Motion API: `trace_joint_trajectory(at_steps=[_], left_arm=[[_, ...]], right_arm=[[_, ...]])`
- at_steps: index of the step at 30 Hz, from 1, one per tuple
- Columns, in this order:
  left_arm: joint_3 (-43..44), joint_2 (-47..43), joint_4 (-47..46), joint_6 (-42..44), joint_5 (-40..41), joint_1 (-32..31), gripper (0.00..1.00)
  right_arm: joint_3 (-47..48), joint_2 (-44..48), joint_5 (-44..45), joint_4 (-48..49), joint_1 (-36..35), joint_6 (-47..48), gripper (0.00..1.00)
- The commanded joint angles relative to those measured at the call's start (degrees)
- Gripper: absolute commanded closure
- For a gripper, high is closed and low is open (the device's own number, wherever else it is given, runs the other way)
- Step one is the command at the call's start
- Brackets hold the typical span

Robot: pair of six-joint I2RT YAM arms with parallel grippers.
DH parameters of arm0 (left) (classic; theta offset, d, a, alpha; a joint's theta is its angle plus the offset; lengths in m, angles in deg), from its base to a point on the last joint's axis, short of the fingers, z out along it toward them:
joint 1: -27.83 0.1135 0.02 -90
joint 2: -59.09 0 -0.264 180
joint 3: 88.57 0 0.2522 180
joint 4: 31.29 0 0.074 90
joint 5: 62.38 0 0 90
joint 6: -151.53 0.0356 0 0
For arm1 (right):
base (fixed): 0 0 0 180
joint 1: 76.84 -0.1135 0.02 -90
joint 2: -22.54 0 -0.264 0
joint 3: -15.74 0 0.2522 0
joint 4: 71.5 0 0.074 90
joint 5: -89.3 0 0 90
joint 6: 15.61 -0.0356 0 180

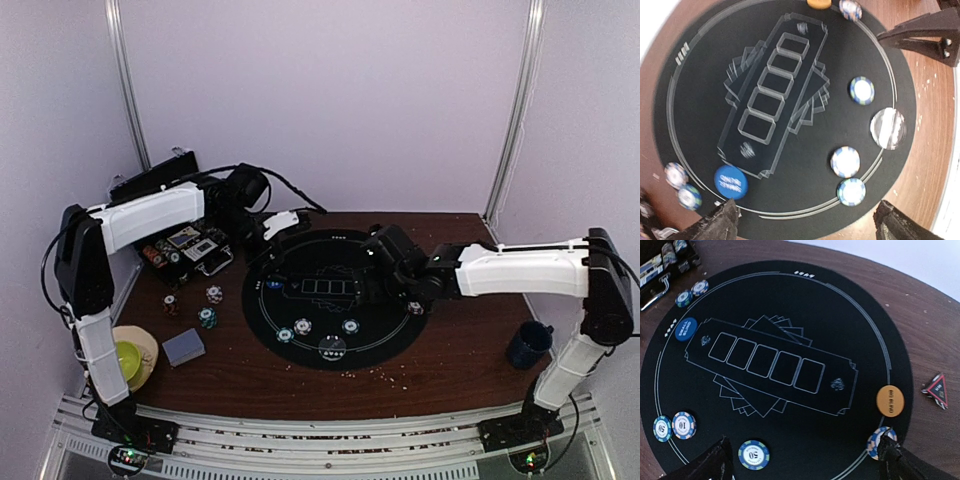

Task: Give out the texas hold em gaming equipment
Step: Pick up the poker chip from the dealer area.

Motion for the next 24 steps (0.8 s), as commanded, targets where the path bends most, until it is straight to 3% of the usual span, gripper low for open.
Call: trace_joint_trajectory(at_steps=[1, 10, 24], left_arm=[[-7.1, -3.3, -7.9, -2.9, -1.8, 2.7, 0.02], [-16.0, -7.0, -18.7, -14.9, 7.3, 5.7, 0.02], [-21.4, -11.3, -24.6, -18.1, 10.7, 5.8, 0.02]], right_arm=[[6.0, -7.9, -6.0, -7.0, -0.5, 2.6, 0.0], [16.6, -18.6, -13.7, -11.3, -0.6, 3.7, 0.0], [19.3, -22.6, -16.4, -18.5, -0.6, 3.3, 0.04]])
